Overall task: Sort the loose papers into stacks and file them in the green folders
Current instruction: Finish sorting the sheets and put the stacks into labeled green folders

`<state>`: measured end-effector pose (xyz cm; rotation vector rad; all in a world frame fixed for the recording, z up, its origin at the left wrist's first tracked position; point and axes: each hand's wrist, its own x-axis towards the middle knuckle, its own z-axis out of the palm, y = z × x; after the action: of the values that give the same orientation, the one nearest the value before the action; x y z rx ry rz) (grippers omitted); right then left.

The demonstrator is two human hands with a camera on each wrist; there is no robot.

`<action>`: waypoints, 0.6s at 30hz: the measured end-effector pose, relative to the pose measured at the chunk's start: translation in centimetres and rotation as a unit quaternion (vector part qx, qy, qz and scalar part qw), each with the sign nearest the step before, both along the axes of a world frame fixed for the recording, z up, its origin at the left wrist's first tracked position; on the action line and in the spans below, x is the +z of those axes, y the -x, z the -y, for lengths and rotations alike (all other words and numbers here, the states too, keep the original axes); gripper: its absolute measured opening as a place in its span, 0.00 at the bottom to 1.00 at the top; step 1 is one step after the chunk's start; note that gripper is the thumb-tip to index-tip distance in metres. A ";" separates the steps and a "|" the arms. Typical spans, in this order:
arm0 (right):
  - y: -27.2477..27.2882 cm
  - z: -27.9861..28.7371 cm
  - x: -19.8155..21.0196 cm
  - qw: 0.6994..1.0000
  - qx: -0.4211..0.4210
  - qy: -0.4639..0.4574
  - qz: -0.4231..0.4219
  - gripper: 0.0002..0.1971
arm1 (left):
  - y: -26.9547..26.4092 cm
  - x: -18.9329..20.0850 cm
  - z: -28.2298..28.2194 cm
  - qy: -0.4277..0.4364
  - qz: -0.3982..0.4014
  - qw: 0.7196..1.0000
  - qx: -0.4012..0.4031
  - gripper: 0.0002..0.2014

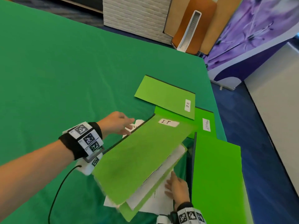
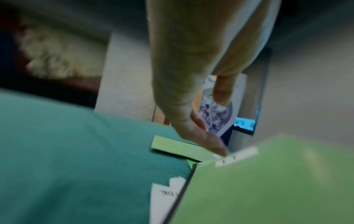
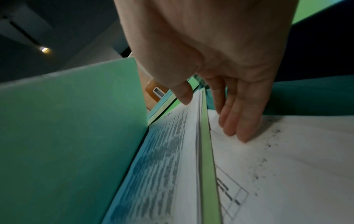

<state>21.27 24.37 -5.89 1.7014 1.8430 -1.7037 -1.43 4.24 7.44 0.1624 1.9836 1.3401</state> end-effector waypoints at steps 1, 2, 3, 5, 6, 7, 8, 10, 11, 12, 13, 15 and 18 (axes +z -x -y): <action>0.0 -0.1 0.6 0.999 -0.018 0.040 -0.018 0.21 | 0.0 -0.2 0.0 -0.010 0.013 1.000 0.013 0.16; 0.0 -0.2 1.2 0.997 -0.028 0.069 -0.030 0.23 | -0.1 -0.6 -0.1 -0.025 0.011 0.999 0.023 0.15; -0.1 -0.4 1.5 0.995 -0.033 0.089 -0.037 0.25 | -0.3 -1.0 -0.2 -0.036 -0.002 0.999 0.032 0.13; -0.1 -0.6 1.4 0.993 -0.039 0.100 -0.048 0.32 | -0.7 -2.5 -0.3 -0.001 -0.042 0.999 0.019 0.11; -0.1 -0.6 1.2 0.993 -0.039 0.096 -0.052 0.34 | -0.7 -3.6 -0.2 0.056 -0.073 0.996 -0.012 0.12; 0.0 -0.6 1.1 0.993 -0.040 0.094 -0.056 0.35 | -0.7 -4.7 -0.2 0.134 -0.102 0.984 -0.057 0.14; 0.1 -0.5 1.2 0.993 -0.040 0.095 -0.061 0.35 | -0.8 -5.8 -0.1 0.209 -0.118 0.965 -0.101 0.17; 0.6 -0.5 1.0 0.991 -0.042 0.102 -0.076 0.33 | -1.1 -7.4 -0.1 0.300 -0.109 0.937 -0.144 0.20; 0.9 -0.6 0.8 0.991 -0.037 0.103 -0.081 0.31 | -1.4 -8.0 -0.1 0.310 -0.096 0.935 -0.140 0.23; 1.1 -0.6 0.7 0.991 -0.027 0.101 -0.082 0.30 | -1.6 -8.8 -0.1 0.308 -0.081 0.939 -0.127 0.29; 1.3 -0.7 0.6 0.992 -0.012 0.093 -0.084 0.28 | -1.8 -9.5 -0.2 0.298 -0.062 0.945 -0.115 0.35; 1.6 -0.7 0.8 0.994 0.025 0.051 -0.094 0.20 | -2.4 -10.6 -0.4 0.282 -0.038 0.954 -0.100 0.41; 2.2 -0.2 2.0 0.986 0.072 -0.082 -0.127 0.09 | -2.8 -11.5 -0.5 0.278 -0.046 0.956 -0.081 0.37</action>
<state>19.06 24.55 -3.92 1.4146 2.2122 -1.8276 1.36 4.76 -4.07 0.1173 2.2910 0.6441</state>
